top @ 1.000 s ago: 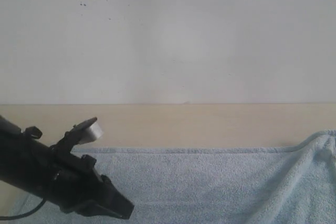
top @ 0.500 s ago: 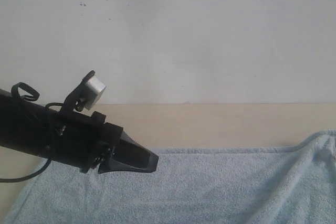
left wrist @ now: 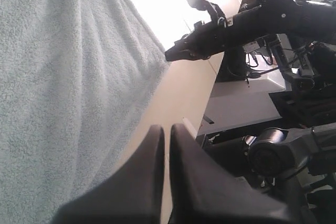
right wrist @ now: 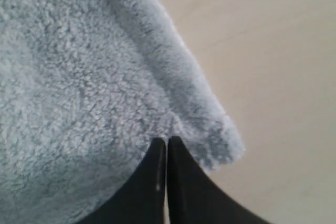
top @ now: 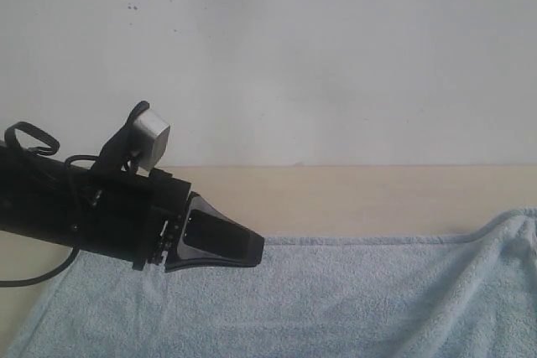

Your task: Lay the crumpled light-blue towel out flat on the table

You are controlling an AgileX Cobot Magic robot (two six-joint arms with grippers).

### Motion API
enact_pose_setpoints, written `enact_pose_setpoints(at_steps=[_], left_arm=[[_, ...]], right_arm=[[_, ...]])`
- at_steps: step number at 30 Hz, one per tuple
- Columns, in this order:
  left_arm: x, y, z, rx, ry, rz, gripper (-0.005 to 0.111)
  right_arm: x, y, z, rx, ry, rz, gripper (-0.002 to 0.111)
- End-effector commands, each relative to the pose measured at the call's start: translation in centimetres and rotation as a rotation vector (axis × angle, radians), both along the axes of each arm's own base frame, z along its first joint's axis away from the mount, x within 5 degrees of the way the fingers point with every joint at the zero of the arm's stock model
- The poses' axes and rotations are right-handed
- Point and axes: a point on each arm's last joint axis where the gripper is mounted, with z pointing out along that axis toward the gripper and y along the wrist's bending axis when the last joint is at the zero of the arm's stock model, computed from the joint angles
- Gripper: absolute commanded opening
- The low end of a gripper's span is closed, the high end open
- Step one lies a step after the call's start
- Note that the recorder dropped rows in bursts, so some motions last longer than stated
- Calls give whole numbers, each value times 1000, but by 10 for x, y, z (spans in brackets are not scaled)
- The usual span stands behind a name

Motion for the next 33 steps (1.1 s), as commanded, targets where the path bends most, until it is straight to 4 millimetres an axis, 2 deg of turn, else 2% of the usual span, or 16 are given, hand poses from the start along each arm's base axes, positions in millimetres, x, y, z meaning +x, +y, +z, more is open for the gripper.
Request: enact_pose_setpoints(at_steps=[1, 12, 18, 24, 29, 33], left_arm=[[-1, -1, 4, -21, -8, -10, 4], [-1, -1, 4, -21, -10, -10, 4], [-1, -1, 4, -21, -29, -17, 4], [0, -1, 4, -15, -36, -10, 4], [1, -1, 3, -3, -48, -7, 4], [3, 0, 1, 20, -94, 1, 4]], right_arm=[[7, 5, -10, 93, 11, 3, 0], [3, 0, -23, 60, 106, -22, 0], [-7, -11, -23, -58, 222, -44, 0], [-11, -14, -22, -90, 263, -39, 0], [-3, -16, -17, -94, 213, -83, 0], [5, -15, 4, -104, 67, -117, 0]])
